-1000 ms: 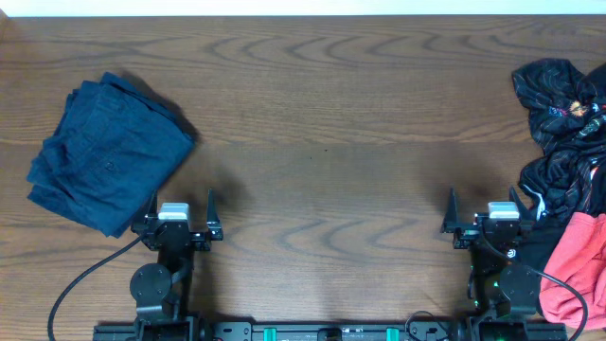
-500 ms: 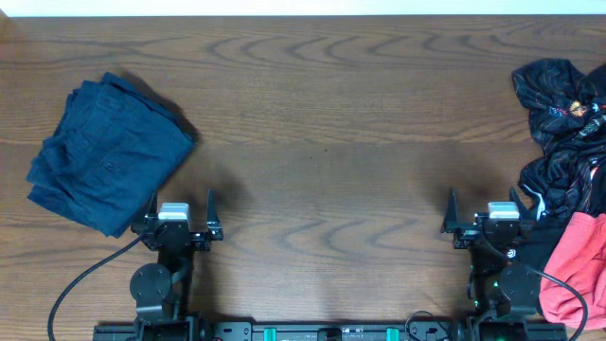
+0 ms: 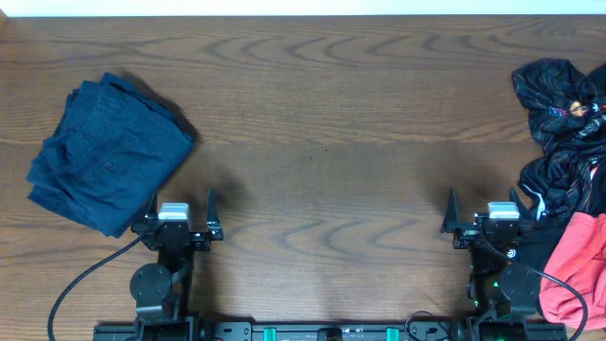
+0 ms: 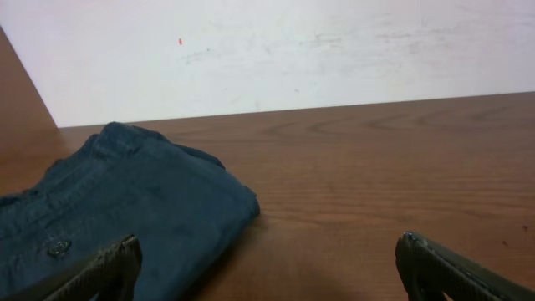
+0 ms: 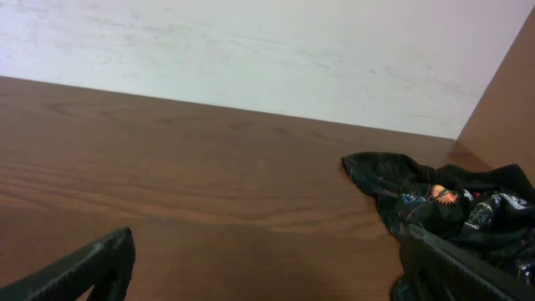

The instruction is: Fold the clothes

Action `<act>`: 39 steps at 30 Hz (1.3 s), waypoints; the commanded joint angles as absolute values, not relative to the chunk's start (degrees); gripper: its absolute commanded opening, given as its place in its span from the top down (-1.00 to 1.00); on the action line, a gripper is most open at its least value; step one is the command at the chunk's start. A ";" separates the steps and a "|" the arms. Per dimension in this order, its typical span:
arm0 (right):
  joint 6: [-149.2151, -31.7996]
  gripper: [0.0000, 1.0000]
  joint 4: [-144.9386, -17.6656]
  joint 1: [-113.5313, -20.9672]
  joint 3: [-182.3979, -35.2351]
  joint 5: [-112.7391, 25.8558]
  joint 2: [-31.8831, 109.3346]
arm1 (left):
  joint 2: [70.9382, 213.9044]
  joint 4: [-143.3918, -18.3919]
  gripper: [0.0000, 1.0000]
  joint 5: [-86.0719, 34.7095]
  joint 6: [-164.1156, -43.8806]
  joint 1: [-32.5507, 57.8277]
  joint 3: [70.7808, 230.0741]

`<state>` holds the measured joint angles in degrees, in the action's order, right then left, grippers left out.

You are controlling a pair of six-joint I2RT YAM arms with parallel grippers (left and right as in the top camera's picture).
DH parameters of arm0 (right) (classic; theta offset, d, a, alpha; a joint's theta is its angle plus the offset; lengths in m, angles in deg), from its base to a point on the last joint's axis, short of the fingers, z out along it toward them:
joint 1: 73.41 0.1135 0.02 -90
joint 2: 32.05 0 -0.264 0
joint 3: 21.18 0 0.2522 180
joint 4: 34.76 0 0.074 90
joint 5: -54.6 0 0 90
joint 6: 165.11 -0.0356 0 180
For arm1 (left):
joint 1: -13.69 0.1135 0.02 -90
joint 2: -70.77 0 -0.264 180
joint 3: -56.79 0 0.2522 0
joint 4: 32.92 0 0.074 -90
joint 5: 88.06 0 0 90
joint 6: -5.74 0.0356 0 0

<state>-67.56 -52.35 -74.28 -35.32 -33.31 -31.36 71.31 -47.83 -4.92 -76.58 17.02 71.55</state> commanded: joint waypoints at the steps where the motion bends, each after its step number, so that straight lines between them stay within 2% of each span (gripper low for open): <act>1: -68.41 -0.99 -52.59 -74.87 -35.24 -33.46 -31.66 | 71.00 -50.08 -0.96 -5.51 -76.75 17.11 70.78; 23: -68.13 -0.99 -52.57 -74.84 -35.26 -35.10 -31.66 | 71.00 -50.04 -0.96 -5.33 -76.64 17.11 70.78; 29: -74.84 -0.98 -52.09 -74.87 -35.39 -36.52 -31.66 | 71.33 -50.08 -0.96 -5.29 -84.05 17.15 70.80; 32: -77.02 -0.98 -54.30 -74.87 -36.90 -36.50 -31.62 | 72.27 -51.72 -0.96 -5.35 -88.05 17.15 71.90; 39: -77.76 -0.98 -65.73 -74.87 -46.19 -33.62 -27.53 | 77.82 -62.98 -0.96 -6.64 -89.15 17.15 80.70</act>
<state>-75.58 -63.83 -74.28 -41.57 -35.37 -29.54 75.72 -60.84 -5.51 -87.29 17.02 76.64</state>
